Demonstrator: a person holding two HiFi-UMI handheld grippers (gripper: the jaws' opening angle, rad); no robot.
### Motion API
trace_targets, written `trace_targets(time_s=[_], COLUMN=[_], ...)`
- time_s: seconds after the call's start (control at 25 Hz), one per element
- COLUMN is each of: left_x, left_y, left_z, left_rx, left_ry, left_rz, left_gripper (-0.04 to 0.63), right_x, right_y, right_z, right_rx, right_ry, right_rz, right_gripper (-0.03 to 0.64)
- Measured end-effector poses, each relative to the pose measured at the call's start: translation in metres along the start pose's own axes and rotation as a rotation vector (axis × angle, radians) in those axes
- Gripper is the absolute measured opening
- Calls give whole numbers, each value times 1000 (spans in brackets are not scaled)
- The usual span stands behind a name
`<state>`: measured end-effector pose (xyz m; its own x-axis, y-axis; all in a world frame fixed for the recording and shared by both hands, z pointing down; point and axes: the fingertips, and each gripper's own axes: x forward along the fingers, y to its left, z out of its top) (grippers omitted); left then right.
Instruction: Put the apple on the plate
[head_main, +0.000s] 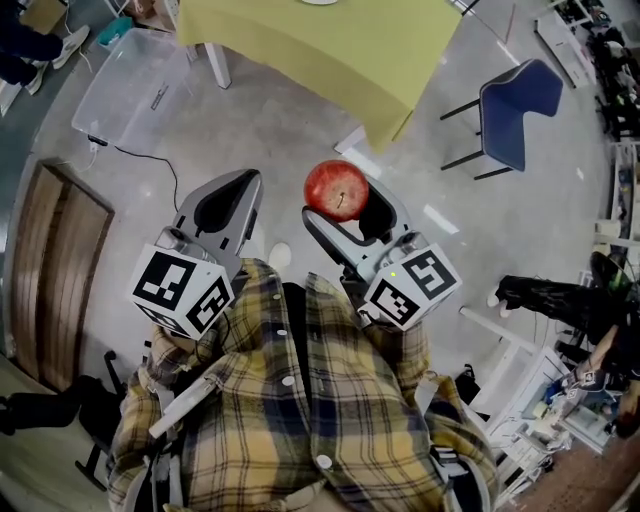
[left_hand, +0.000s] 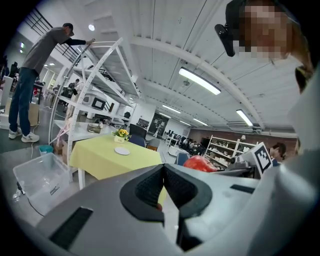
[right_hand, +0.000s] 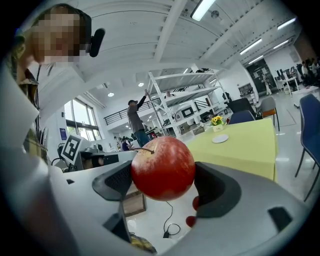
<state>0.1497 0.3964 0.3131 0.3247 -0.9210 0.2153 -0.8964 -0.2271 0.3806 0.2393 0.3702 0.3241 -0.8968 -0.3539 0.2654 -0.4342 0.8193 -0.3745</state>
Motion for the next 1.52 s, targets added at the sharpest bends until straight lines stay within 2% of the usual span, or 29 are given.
trace_targets(time_s=[0.28,0.6,0.8,1.08,1.52], left_x=[27,58,59,76,125], left_y=[44,118,133,223,259], left_z=[32,70,81,92,92], left_rx=[4,-1,-4,-33,-52], left_ry=[-2,14,27,72,130], left_rz=[-40,-77,-83,-108,-137], left_gripper=[8,9,8,8,8], right_x=[48,123,139,219,249], right_y=[-12,-33,-34,-51,-92], right_z=[21,56,63,73,69], right_rx=[1,7,21,59,128], right_ry=[7,3,-2,-14,19], right_rz=[-29,-85,-103,-185,-239], right_gripper=[371,370,370,371,371])
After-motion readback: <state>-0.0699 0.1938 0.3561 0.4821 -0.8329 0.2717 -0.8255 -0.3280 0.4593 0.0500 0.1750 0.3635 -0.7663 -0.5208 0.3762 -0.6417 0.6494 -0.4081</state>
